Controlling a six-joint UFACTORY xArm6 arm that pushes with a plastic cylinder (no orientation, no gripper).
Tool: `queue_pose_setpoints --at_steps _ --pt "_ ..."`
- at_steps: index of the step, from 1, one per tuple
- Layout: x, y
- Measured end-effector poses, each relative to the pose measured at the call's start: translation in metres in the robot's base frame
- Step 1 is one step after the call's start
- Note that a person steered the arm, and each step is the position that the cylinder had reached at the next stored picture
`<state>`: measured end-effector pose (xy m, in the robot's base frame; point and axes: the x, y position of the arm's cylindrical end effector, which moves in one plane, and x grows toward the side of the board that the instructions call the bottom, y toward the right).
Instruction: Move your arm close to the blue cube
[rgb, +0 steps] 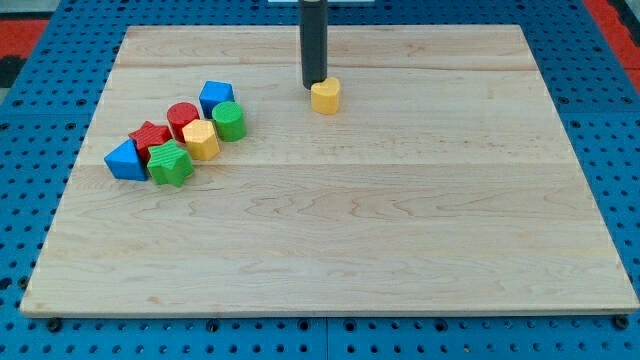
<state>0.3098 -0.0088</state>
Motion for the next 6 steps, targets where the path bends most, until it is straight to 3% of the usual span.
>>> queue_pose_setpoints --at_steps 1,4,6 --pt "-0.001 0.000" --pt "-0.045 -0.120" --pt "-0.006 -0.152"
